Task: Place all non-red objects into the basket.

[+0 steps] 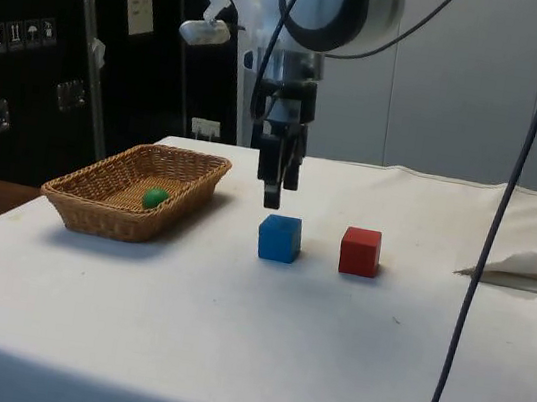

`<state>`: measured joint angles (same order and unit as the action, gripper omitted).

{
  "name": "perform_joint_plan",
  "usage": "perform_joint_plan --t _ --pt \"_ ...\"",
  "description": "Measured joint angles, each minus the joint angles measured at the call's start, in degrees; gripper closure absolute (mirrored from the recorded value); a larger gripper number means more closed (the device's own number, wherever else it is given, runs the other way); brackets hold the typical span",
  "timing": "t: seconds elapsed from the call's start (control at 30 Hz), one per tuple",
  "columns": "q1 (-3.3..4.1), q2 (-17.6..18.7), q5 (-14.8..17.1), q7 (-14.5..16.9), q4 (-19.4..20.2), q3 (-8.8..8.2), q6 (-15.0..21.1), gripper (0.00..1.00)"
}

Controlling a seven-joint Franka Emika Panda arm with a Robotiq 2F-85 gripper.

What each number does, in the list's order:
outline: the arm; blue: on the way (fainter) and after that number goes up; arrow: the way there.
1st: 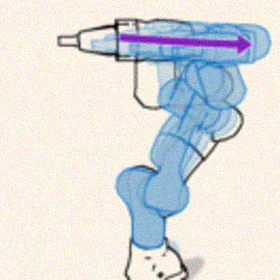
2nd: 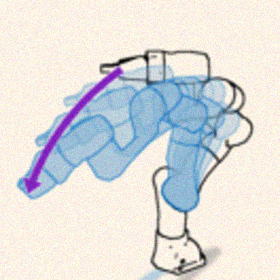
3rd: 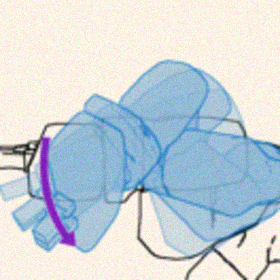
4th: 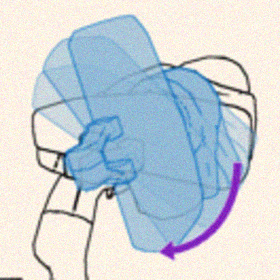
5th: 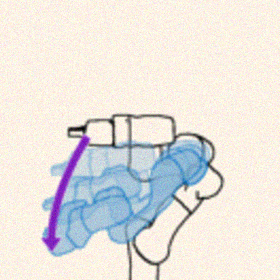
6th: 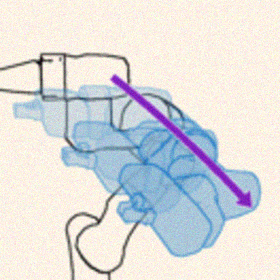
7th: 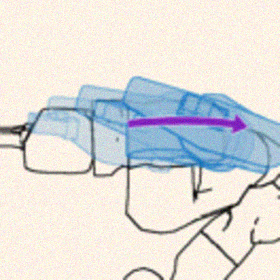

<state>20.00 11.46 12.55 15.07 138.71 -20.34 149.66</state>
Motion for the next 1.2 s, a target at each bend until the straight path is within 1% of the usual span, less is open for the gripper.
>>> perform_joint_plan --t 0.23,0.43,0.53,0.63,1.2 --pt "0.00 1.3 1.4 -0.4 0.1 0.06 0.5 0.00" --pt "0.00 3.0 4.0 -0.5 -0.4 0.23 1.1 0.00" --pt "0.00 3.6 4.4 -0.5 -0.7 0.29 1.1 0.00" --pt "0.00 4.9 4.9 -0.5 -1.5 0.29 1.1 0.00" --pt "-0.17 8.5 5.0 -0.5 -3.3 0.29 1.1 0.00"
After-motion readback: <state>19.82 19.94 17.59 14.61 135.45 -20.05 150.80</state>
